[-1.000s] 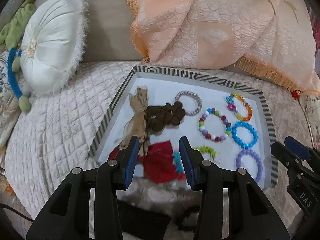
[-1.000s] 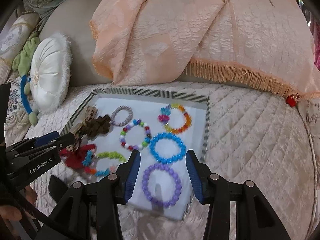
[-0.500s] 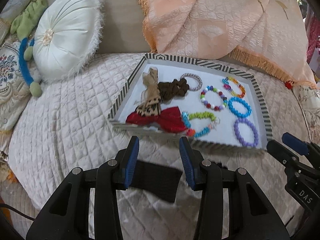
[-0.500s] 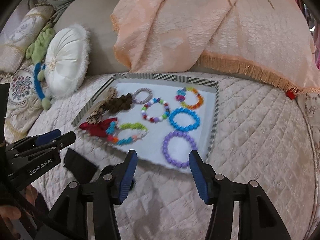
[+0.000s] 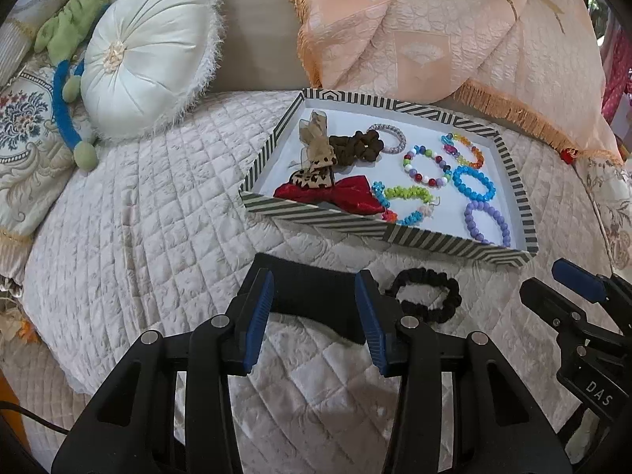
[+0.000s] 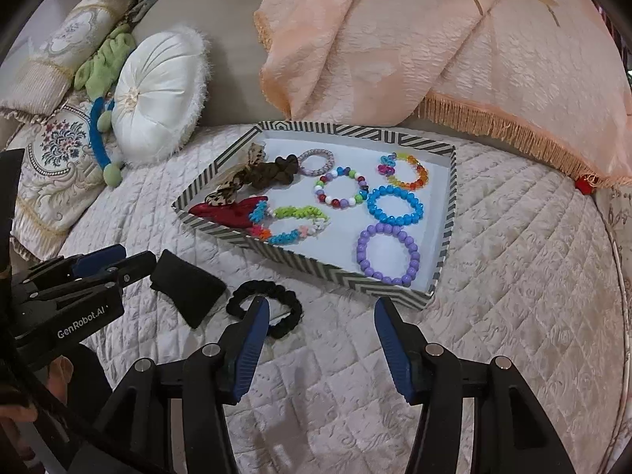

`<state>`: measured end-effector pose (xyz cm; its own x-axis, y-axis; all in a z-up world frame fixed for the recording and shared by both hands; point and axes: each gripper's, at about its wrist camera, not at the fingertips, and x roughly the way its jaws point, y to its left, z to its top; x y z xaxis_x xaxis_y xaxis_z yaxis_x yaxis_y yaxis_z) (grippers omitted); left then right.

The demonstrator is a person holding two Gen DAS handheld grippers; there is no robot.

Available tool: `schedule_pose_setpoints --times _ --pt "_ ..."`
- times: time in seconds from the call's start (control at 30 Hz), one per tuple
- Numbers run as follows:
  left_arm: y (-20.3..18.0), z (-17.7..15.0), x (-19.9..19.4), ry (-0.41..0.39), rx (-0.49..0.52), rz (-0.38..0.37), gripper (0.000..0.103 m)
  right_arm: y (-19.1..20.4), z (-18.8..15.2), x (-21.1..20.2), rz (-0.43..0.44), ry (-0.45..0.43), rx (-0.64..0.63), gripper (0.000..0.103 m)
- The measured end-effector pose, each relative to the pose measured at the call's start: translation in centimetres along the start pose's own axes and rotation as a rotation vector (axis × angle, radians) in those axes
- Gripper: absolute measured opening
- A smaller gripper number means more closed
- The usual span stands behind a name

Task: Organize jewelry
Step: 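Grasp the black fabric pouch with the left gripper while the right grasps the black scrunchie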

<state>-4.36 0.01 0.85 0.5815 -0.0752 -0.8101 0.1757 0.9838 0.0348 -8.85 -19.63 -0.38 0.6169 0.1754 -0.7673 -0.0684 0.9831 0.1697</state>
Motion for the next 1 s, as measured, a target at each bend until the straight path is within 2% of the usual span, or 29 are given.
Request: schedule_pose_setpoints --times 0.27,0.4,0.57,0.7,0.87,1.0 --pt "2.0 -0.9 0.2 0.052 -0.067 -0.052 0.047 0.2 -1.3 1.0 0.013 0.045 -0.003 0.054" --pt "3.2 -1.3 0.7 0.068 -0.095 -0.036 0.048 0.3 -1.7 1.8 0.025 0.065 0.005 0.054" --pt "4.4 -1.8 1.4 0.103 -0.14 -0.06 0.048 0.5 -2.1 2.5 0.031 0.086 -0.001 0.054" --pt "5.4 -1.9 2.0 0.131 -0.192 -0.102 0.049 0.4 -2.2 2.9 0.032 0.094 0.002 0.054" --pt "6.4 -1.9 2.7 0.161 -0.272 -0.156 0.057 0.4 -2.0 3.6 0.039 0.106 0.009 0.054" --pt "6.2 -1.7 3.3 0.178 -0.296 -0.169 0.057 0.7 -2.0 4.2 0.046 0.117 0.003 0.054"
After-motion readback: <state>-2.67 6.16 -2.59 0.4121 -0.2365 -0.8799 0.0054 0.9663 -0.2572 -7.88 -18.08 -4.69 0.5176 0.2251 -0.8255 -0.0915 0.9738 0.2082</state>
